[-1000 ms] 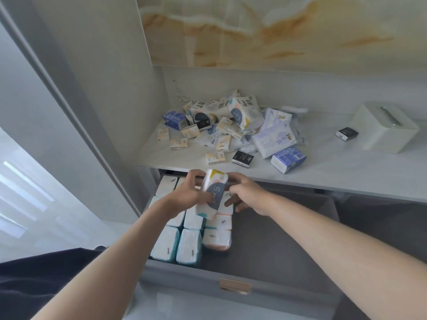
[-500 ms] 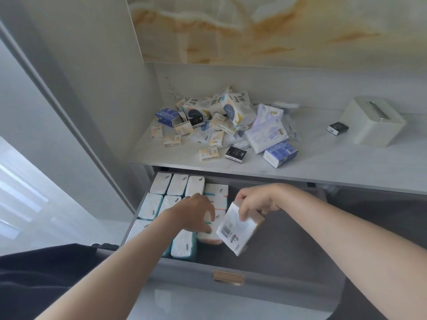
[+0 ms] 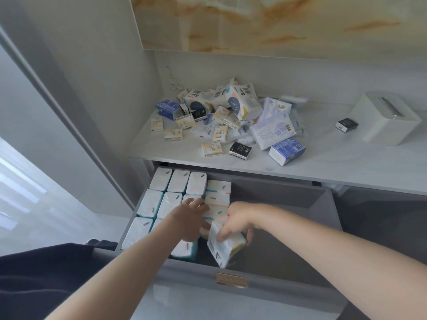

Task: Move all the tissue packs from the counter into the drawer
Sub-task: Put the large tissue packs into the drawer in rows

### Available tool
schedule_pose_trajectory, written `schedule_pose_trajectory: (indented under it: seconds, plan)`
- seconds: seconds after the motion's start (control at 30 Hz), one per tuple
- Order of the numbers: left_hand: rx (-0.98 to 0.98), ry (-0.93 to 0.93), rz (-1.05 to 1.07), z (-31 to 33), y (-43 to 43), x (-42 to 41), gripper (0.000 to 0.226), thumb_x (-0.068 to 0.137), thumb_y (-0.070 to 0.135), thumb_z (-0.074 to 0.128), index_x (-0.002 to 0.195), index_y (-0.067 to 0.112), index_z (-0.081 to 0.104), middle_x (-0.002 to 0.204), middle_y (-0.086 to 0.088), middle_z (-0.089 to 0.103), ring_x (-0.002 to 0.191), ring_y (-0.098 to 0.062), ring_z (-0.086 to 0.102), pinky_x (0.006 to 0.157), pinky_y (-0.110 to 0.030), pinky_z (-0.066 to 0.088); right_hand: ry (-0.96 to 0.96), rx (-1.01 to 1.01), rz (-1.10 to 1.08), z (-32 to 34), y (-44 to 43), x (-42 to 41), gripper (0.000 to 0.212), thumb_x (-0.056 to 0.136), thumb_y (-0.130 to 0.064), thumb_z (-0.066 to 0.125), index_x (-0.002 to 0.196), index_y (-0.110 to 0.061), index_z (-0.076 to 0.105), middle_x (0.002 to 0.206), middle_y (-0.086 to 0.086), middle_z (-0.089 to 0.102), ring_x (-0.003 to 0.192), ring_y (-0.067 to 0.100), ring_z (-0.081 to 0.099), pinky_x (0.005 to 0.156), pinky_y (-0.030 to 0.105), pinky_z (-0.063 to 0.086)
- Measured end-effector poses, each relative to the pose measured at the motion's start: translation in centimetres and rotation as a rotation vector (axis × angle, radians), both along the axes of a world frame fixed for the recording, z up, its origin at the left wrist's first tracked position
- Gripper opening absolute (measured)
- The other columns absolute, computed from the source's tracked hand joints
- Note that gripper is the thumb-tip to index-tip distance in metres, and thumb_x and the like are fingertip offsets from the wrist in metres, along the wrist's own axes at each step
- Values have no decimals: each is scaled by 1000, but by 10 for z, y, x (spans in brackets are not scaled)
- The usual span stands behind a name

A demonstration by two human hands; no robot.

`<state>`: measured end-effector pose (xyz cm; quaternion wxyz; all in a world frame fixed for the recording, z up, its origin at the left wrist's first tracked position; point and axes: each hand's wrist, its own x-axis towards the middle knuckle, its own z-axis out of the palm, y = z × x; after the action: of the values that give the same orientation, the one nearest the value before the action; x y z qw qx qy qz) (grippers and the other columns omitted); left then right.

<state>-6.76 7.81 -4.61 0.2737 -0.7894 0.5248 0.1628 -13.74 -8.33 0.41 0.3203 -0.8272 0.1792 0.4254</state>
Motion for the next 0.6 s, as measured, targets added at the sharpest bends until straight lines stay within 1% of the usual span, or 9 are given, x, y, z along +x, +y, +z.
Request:
schedule_pose_trajectory:
  seconds: [0.07, 0.17, 0.23, 0.3, 0.37, 0.43, 0.5, 0.53, 0.6]
  plan:
    - [-18, 6, 11, 1, 1, -1, 43, 95, 33, 43, 138, 40, 49, 160, -6, 17, 148, -31, 3, 119, -47, 14, -6, -27, -13, -2, 11, 1, 70, 75, -37, 85, 123, 2, 54, 119, 20, 62, 88, 36, 72, 62, 42, 63]
    - [-2, 13, 34, -3, 5, -1, 42, 95, 30, 42, 135, 37, 53, 162, -6, 11, 149, -31, -4, 120, -50, 7, -9, -2, -87, -6, 20, 1, 65, 78, -36, 84, 123, 1, 54, 118, 20, 62, 80, 35, 71, 50, 35, 60]
    - [-12, 30, 49, -4, 6, 0, 41, 95, 29, 43, 133, 33, 55, 162, -6, 11, 149, -31, -6, 120, -51, 7, -36, 80, -209, -17, 22, -2, 62, 77, -33, 85, 124, -5, 57, 118, 17, 64, 92, 36, 69, 47, 36, 59]
    - [-61, 77, 78, -5, 7, 3, 40, 95, 23, 44, 132, 30, 56, 160, -4, 17, 149, -30, -3, 121, -50, 9, -59, 147, -326, -30, 27, -6, 62, 77, -31, 85, 127, -9, 57, 118, 14, 65, 101, 37, 67, 48, 38, 59]
    - [-162, 171, 148, -7, 9, 9, 46, 95, 13, 43, 134, 33, 56, 158, 3, 27, 150, -25, 4, 120, -44, 15, -22, 211, -383, -39, 35, -11, 55, 83, -27, 80, 129, -9, 56, 118, 14, 67, 103, 36, 67, 59, 44, 62]
    - [-354, 324, 318, -7, 11, 14, 55, 93, 2, 40, 131, 38, 59, 153, 8, 37, 148, -17, 17, 119, -38, 23, 71, 282, -335, -43, 40, -12, 46, 93, -20, 69, 133, -7, 52, 128, 18, 64, 112, 37, 64, 78, 46, 60]
    - [-500, 432, 467, 0, 11, 14, 55, 92, 1, 39, 127, 37, 62, 150, 9, 42, 144, -13, 29, 117, -34, 27, 125, 287, -246, -42, 40, -9, 42, 98, -10, 59, 138, -5, 48, 135, 18, 60, 117, 34, 63, 85, 44, 57]
    - [-526, 452, 492, 3, 12, 13, 53, 92, 4, 40, 128, 36, 61, 151, 9, 41, 144, -12, 29, 118, -33, 26, 117, 268, -202, -42, 38, -7, 41, 98, -8, 57, 137, -4, 48, 135, 15, 61, 113, 30, 66, 82, 40, 57]
    - [-500, 441, 458, 6, 13, 10, 49, 91, 18, 47, 137, 33, 55, 157, 7, 33, 148, -13, 15, 121, -34, 18, 77, 224, -124, -44, 37, -5, 39, 97, -12, 60, 135, -6, 51, 130, 9, 65, 96, 22, 71, 66, 29, 53]
